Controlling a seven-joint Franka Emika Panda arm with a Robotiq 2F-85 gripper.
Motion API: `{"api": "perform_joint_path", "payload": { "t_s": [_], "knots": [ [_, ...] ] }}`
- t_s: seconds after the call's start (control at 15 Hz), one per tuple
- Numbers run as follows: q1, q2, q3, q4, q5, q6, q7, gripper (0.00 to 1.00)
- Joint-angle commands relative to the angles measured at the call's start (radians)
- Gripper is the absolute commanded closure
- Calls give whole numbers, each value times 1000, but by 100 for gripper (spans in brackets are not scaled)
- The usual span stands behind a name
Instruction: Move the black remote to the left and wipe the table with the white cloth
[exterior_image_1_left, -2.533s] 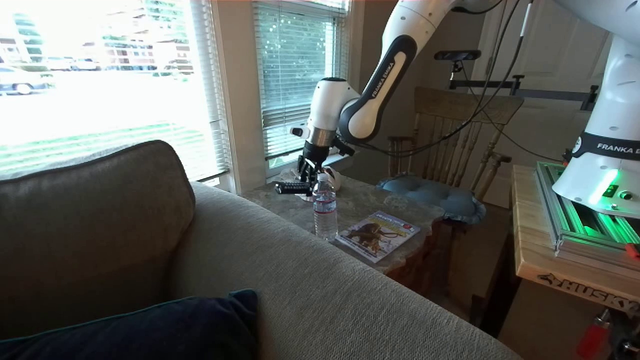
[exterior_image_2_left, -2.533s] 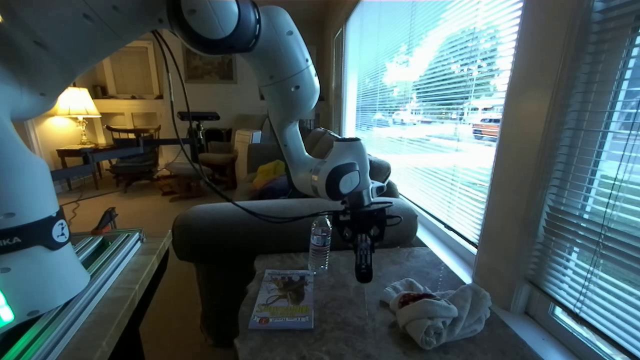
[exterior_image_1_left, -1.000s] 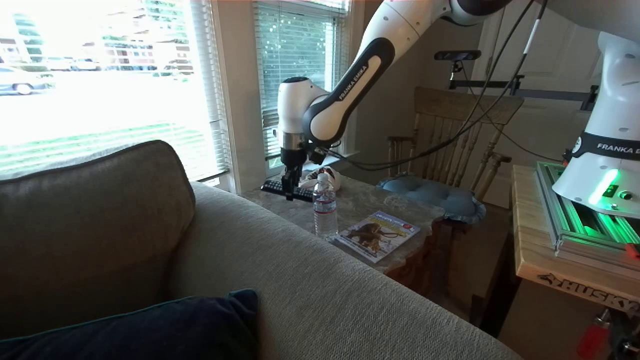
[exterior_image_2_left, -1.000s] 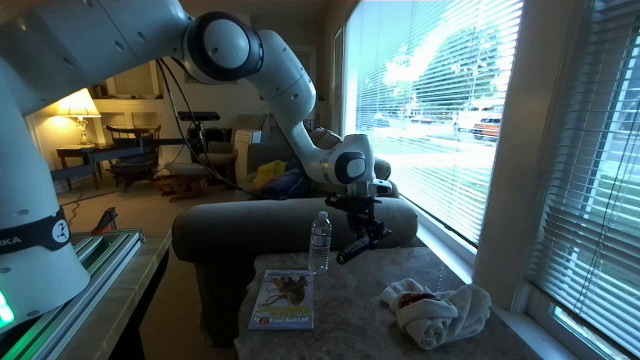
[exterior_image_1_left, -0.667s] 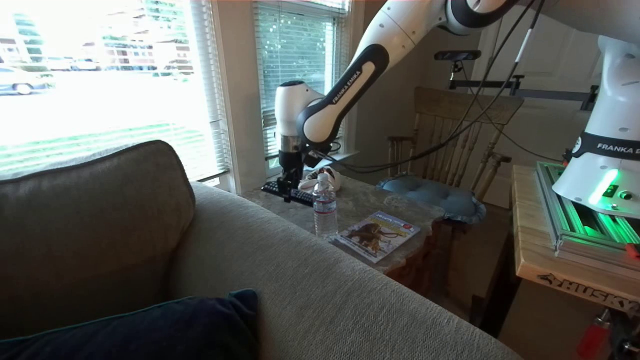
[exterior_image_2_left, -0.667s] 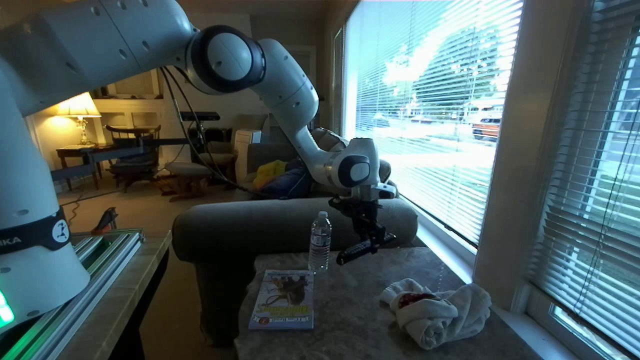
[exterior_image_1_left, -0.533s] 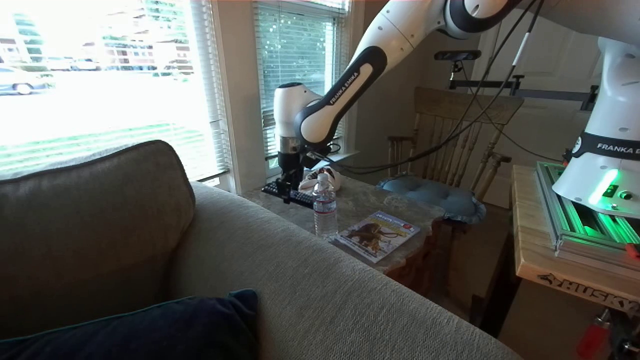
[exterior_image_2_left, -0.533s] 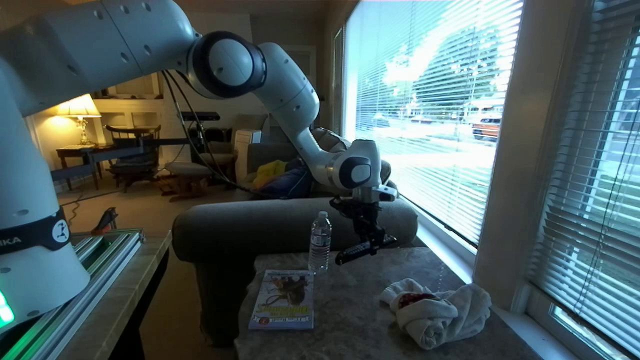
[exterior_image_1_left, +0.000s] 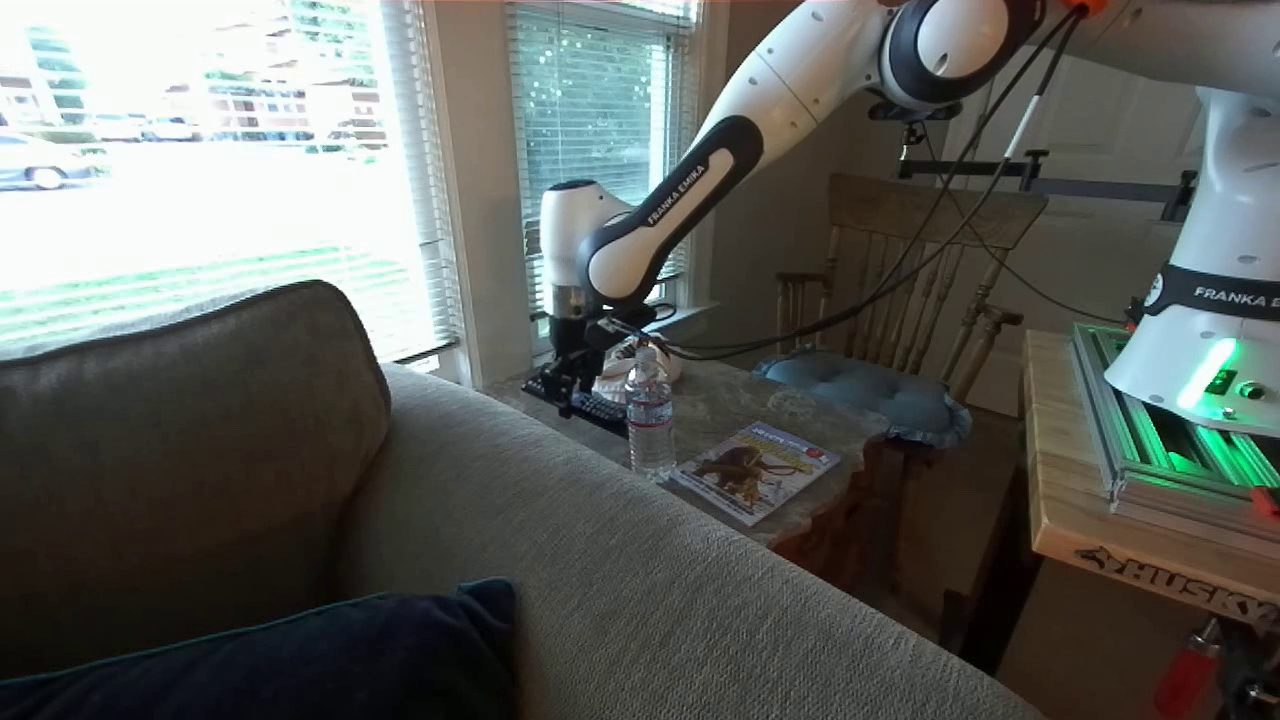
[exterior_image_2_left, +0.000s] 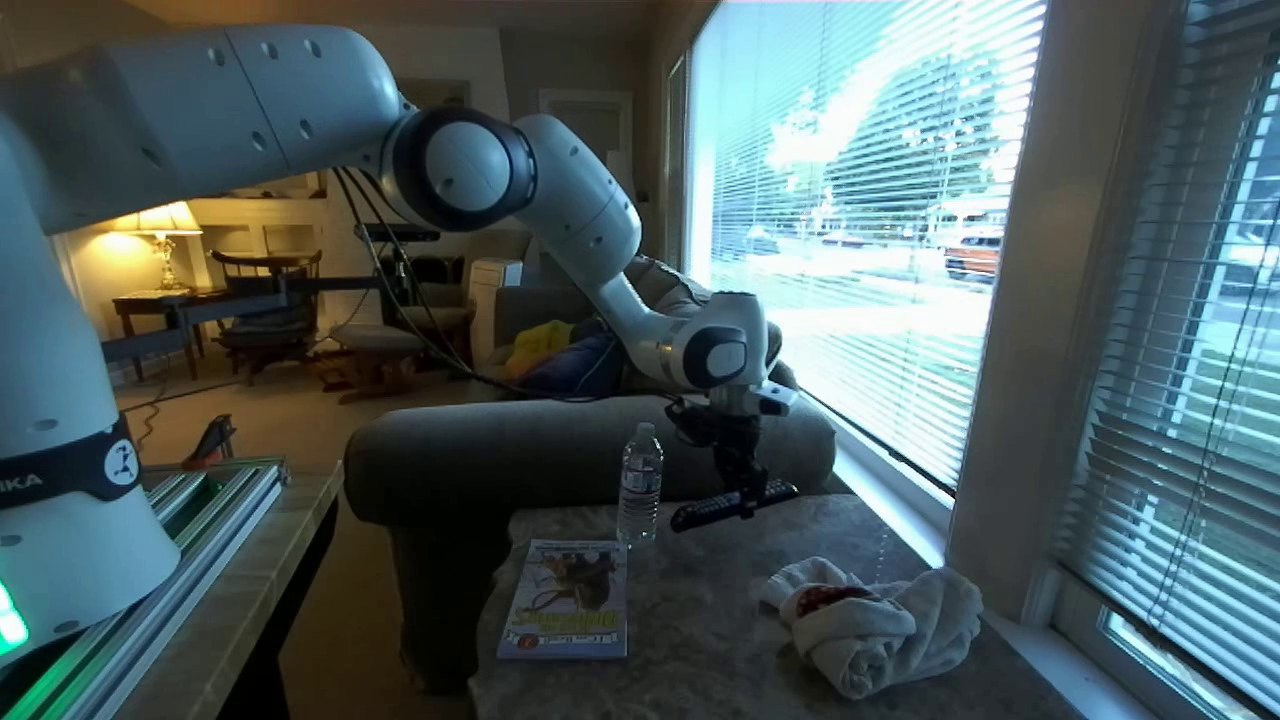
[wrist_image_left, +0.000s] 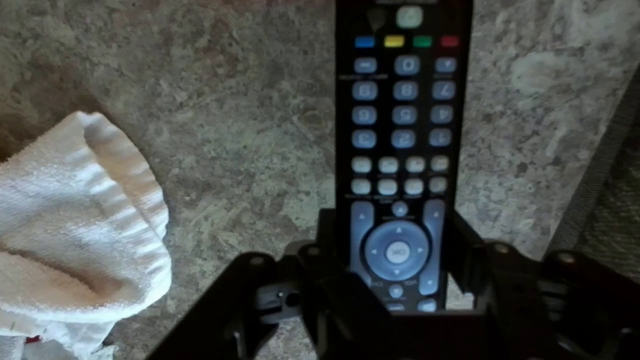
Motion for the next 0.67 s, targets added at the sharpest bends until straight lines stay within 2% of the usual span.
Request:
{"api": "perform_joint_path", "payload": {
  "t_s": [0.0,0.6],
  "knots": [
    [21,71,-14,101,42,-28,43,72],
    [26,143,-10,197,55,-67,84,72]
  ]
}}
